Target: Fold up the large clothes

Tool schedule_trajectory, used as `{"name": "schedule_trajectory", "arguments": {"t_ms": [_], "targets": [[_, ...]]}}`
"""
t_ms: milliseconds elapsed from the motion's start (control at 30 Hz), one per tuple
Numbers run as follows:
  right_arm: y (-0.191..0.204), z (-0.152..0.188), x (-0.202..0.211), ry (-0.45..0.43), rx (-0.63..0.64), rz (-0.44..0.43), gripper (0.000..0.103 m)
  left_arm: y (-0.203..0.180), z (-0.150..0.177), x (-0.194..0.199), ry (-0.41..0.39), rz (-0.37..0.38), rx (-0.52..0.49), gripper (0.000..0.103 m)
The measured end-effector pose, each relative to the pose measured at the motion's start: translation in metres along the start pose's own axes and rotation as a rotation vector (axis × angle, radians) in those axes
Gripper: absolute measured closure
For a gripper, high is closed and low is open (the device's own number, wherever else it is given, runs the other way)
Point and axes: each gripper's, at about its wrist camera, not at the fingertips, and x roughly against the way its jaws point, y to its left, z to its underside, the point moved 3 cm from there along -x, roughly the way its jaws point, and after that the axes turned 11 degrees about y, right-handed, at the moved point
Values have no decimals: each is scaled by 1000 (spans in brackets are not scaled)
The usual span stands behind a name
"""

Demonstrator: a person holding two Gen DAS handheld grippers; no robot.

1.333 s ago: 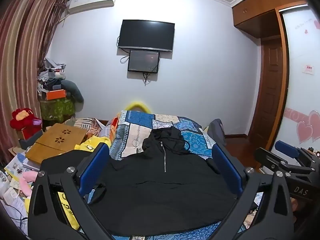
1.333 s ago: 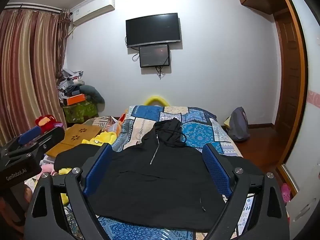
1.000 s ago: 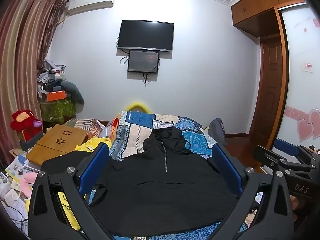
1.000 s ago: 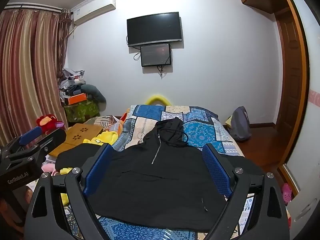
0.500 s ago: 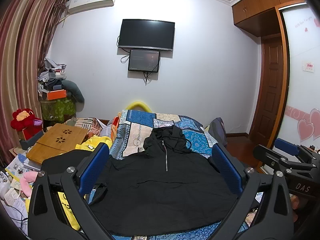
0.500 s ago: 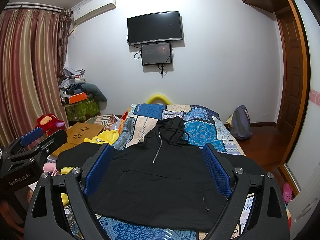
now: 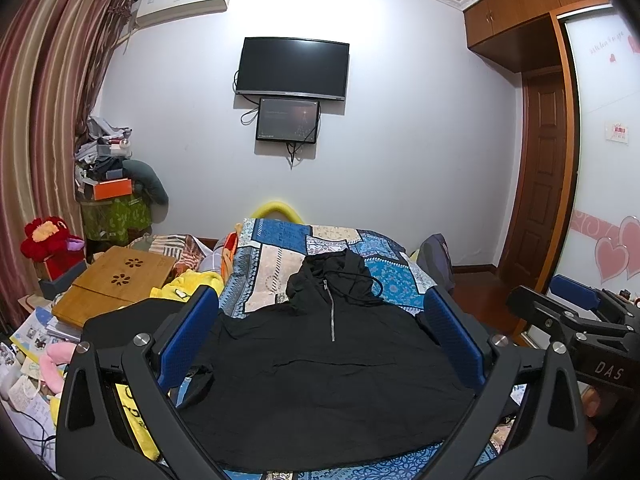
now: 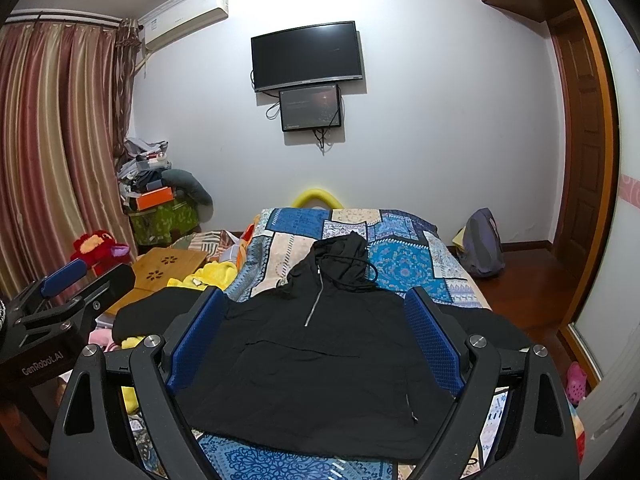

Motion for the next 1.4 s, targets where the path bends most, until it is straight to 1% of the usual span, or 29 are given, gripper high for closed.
{"name": "schedule_trajectory", "arguments": {"t_ms": [767, 1400], "targets": [[-4, -1, -2, 0, -14, -4, 13, -1, 0, 0, 7, 5, 4, 0], [-5, 1, -3, 2, -14, -8, 13, 0, -1, -1, 11, -1, 26, 0]]}}
